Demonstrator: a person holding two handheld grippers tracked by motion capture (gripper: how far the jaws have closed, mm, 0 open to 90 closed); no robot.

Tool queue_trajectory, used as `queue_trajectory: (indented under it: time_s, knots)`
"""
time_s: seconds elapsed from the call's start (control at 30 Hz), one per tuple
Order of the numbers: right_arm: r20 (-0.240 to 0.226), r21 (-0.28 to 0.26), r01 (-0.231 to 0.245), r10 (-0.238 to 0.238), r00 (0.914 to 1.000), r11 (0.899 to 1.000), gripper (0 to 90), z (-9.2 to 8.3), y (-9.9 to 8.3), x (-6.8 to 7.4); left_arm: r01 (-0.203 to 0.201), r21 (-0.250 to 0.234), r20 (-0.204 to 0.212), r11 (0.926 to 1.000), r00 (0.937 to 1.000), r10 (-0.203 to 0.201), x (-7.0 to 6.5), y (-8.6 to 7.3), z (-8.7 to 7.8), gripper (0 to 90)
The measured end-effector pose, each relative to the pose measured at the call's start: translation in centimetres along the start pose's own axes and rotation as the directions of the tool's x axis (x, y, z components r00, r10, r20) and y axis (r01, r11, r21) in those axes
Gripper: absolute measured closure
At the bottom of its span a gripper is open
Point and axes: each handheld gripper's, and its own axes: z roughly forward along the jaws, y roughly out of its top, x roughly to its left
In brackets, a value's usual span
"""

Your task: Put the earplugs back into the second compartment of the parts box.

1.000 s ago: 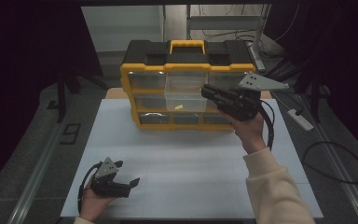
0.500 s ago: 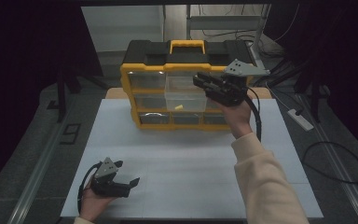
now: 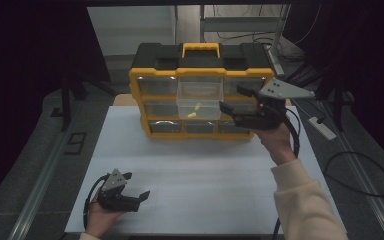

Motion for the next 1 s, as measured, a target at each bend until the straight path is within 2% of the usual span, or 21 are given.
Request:
queue_trajectory:
  time_s: [0.07, 0.1, 0.17, 0.2, 0.27, 0.33, 0.4, 0.43, 0.47, 0.5, 0.57, 0.63, 0.77, 0.87, 1.0]
  knots:
    - [0.002, 0.004, 0.004, -0.004, 1.0, 1.0, 24.1, -1.1, -0.7, 0.1, 0.001, -0.005, -0.002, 1.0, 1.0, -0.001, 0.0, 0.0, 0.0, 7.1]
    - [0.013, 0.02, 0.02, -0.021, 0.9997, 1.0, 24.1, -2.4, -1.8, 0.2, 0.0, -0.009, -0.004, 1.0, 1.0, 0.0, 0.0, 0.0, -0.1, 7.1]
    - [0.015, 0.027, 0.022, -0.022, 0.9996, 0.999, 24.1, -2.9, -2.2, 0.2, 0.0, -0.01, -0.002, 0.9999, 1.0, 0.0, 0.0, 0.0, -0.1, 7.1]
    - [0.02, 0.045, 0.017, -0.018, 0.9996, 0.999, 24.1, -4.0, -3.8, 0.3, -0.001, -0.009, -0.002, 1.0, 1.0, 0.001, 0.0, 0.0, -0.1, 7.2]
    - [0.022, 0.052, 0.015, -0.016, 0.9996, 0.999, 24.1, -4.3, -4.3, 0.3, -0.003, -0.01, -0.004, 0.9999, 1.0, 0.003, -0.1, 0.0, -0.1, 7.2]
    - [0.028, 0.068, 0.002, -0.004, 0.9996, 0.998, 24.0, -5.3, -6.2, 0.6, -0.006, -0.012, -0.003, 0.9999, 1.0, 0.006, -0.2, 0.1, -0.1, 7.2]
    - [0.036, 0.075, -0.012, 0.009, 0.9993, 0.997, 24.0, -5.7, -7.3, 0.7, -0.006, -0.013, -0.001, 0.9999, 1.0, 0.006, -0.2, 0.1, -0.1, 7.2]
    - [0.036, 0.088, -0.024, 0.021, 0.9991, 0.996, 23.9, -6.2, -8.9, 1.0, -0.007, -0.013, -0.002, 0.9999, 1.0, 0.007, -0.2, 0.1, -0.1, 7.1]
    - [0.036, 0.088, -0.024, 0.021, 0.9991, 0.996, 23.9, -6.2, -8.9, 1.0, -0.009, -0.012, -0.001, 0.9999, 1.0, 0.009, -0.2, 0.1, -0.1, 7.1]
    - [0.043, 0.099, -0.027, 0.023, 0.9988, 0.995, 23.9, -6.5, -9.8, 1.2, -0.009, -0.012, -0.001, 0.9999, 1.0, 0.009, -0.2, 0.1, -0.1, 7.2]
    - [0.044, 0.133, -0.033, 0.028, 0.9986, 0.991, 23.6, -7.2, -12.1, 1.6, -0.009, -0.016, -0.002, 0.9998, 1.0, 0.009, -0.2, 0.1, -0.1, 7.2]
    - [0.046, 0.141, -0.037, 0.031, 0.9985, 0.989, 23.5, -7.4, -12.7, 1.7, -0.009, -0.017, -0.002, 0.9998, 1.0, 0.009, -0.2, 0.1, -0.1, 7.2]
    - [0.05, 0.171, -0.06, 0.052, 0.9974, 0.983, 23.6, -8.6, -15.5, 1.9, -0.01, -0.018, -0.002, 0.9998, 1.0, 0.01, -0.3, 0.1, -0.1, 7.1]
    - [0.062, 0.206, -0.071, 0.06, 0.9963, 0.976, 23.5, -9.2, -17.6, 1.8, -0.011, -0.02, -0.003, 0.9997, 0.9999, 0.011, -0.3, 0.1, -0.1, 7.2]
    - [0.085, 0.243, -0.113, 0.095, 0.9919, 0.963, 23.5, -9.8, -20.0, 1.4, -0.015, -0.018, -0.003, 0.9997, 0.9999, 0.015, -0.4, 0.1, -0.1, 7.2]
